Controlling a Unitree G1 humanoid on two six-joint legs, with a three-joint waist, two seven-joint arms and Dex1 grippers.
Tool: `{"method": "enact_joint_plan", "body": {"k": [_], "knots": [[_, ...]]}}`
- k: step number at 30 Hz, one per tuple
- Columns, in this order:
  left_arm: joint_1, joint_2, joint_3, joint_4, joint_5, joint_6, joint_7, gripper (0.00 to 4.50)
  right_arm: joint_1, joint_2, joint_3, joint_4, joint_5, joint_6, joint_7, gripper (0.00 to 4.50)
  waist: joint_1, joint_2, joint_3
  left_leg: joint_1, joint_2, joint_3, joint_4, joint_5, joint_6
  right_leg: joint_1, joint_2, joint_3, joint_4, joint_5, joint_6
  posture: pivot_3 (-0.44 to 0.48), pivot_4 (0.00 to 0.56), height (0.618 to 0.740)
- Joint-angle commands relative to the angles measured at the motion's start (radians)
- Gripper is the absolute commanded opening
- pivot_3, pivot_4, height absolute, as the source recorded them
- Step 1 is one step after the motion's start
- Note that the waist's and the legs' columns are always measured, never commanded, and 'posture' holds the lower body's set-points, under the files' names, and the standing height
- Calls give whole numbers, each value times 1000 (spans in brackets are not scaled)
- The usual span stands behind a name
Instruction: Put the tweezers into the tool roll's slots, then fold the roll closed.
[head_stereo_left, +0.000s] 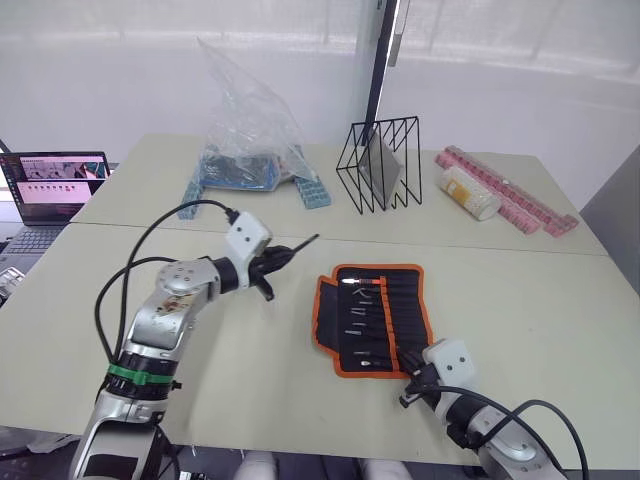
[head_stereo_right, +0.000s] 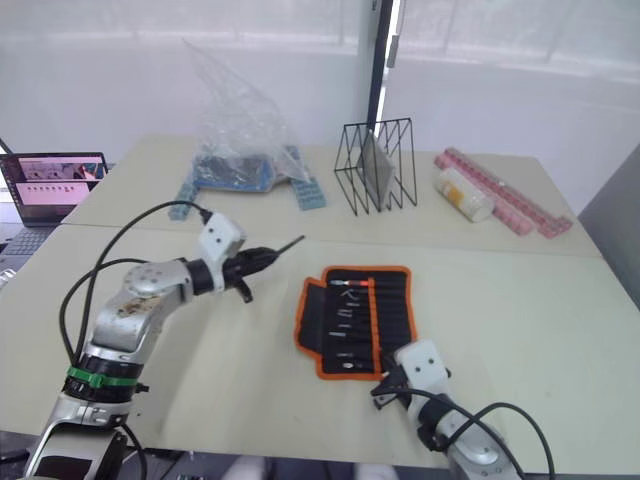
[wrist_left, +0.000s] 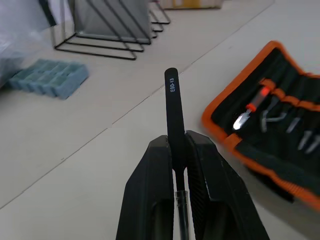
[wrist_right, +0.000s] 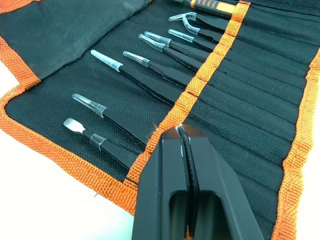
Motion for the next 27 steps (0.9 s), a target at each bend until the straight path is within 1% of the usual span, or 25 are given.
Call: {"method": "enact_joint_plan", "body": {"k": [1, 4, 6, 12, 15, 19, 27], "knots": [[-34, -22, -74, -86, -51, 65, -65, 20, 6, -4, 14, 22, -4, 19, 9, 0, -7, 0, 0, 0, 0, 0, 0, 0, 0, 0, 0, 0, 0, 0, 0, 0, 150, 718], [-30, -8, -160, -114, -36, 84, -120, 20, 5, -6, 14, 22, -5, 19, 9, 0, -12, 0, 0, 0, 0, 0, 0, 0, 0, 0, 0, 0, 0, 0, 0, 0, 150, 718], [-32, 7, -193, -130, -38, 98, -149, 20, 5, -7, 15, 21, -5, 19, 7, 0, -13, 0, 0, 0, 0, 0, 0, 0, 0, -1, 0, 0, 0, 0, 0, 0, 150, 718], [-31, 109, -284, -187, -25, 121, -251, 20, 29, -9, 10, 1, -3, 15, 7, 0, -10, 1, 0, 0, 0, 0, 0, 0, 0, -1, 0, 0, 0, 0, 0, 0, 150, 718], [-43, 137, -313, -197, -10, 119, -273, 20, 56, -12, 7, -17, 3, 9, 13, 0, -9, 1, 0, -1, 0, 0, 0, 0, 0, -1, 0, 0, 0, -1, 0, 0, 150, 718], [-76, 162, -358, -231, 18, 177, -287, 20, 99, -32, 23, -26, -25, 0, 15, 0, -6, 1, 0, -3, 0, 0, 0, 0, 0, -3, 0, 0, 0, -1, 0, 0, 150, 718], [-101, 168, -408, -227, 74, 202, -277, 20, 122, -31, 46, -32, -41, -2, 3, 0, -9, 1, 0, -3, 0, 0, 0, 0, 0, -4, 0, 0, 1, -1, 0, 0, 150, 718]]}}
